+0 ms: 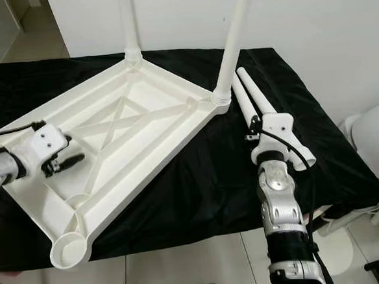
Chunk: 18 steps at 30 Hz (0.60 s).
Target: Building children table
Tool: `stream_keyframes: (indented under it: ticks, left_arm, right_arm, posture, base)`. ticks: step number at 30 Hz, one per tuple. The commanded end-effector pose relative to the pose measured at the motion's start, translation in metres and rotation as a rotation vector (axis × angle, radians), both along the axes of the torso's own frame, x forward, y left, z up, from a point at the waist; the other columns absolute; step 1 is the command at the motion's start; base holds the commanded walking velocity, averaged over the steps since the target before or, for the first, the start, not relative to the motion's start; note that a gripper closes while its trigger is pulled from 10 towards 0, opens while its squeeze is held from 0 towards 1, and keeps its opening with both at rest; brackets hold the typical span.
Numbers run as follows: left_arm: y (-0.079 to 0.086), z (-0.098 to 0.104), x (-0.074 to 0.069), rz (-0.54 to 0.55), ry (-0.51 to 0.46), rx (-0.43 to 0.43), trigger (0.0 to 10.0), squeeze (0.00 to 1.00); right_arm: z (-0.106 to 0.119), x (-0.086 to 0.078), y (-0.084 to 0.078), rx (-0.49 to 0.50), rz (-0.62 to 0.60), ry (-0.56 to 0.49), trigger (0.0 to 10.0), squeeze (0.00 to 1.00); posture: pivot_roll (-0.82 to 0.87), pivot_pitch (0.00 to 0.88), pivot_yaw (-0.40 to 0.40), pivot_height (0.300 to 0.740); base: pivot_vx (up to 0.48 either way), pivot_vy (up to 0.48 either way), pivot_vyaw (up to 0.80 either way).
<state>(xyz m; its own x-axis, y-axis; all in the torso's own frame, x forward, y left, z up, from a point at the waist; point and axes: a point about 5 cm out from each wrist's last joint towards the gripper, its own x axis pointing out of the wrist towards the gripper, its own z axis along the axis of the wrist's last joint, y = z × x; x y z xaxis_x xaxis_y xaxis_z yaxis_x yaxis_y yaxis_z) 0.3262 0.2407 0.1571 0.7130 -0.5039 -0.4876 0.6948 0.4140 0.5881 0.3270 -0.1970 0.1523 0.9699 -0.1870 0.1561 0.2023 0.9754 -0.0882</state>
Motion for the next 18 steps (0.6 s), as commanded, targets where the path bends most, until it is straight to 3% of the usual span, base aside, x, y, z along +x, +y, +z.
stream_keyframes:
  ticks: [1,8,13,18]
  left_arm:
    - [-0.004,-0.001,-0.002,-0.04,-0.002,0.038,10.0,0.0]
    - [-0.001,-0.001,-0.005,-0.058,0.018,0.055,10.0,0.0]
    - [-0.004,-0.002,-0.018,-0.13,0.086,0.051,10.0,0.0]
    - [-0.028,-0.001,-0.027,-0.231,0.13,-0.033,10.0,0.0]
  right_arm:
    - [-0.005,0.004,0.0,0.015,-0.006,0.03,10.0,0.0]
    - [-0.005,0.014,0.015,0.01,0.053,0.046,10.0,0.0]
    - [-0.011,0.01,0.017,0.011,0.066,0.056,10.0,0.0]
    - [-0.019,0.006,0.004,0.007,0.026,0.069,10.0,0.0]
  posture:
    - [0.06,0.04,-0.061,0.74]
    - [0.07,0.052,-0.069,0.74]
    - [0.07,0.055,-0.065,0.74]
    - [0.06,0.049,-0.053,0.74]
  base:
    - [0.0,0.0,0.0]
    - [0.0,0.0,0.0]
    - [0.0,0.0,0.0]
    - [0.0,0.0,0.0]
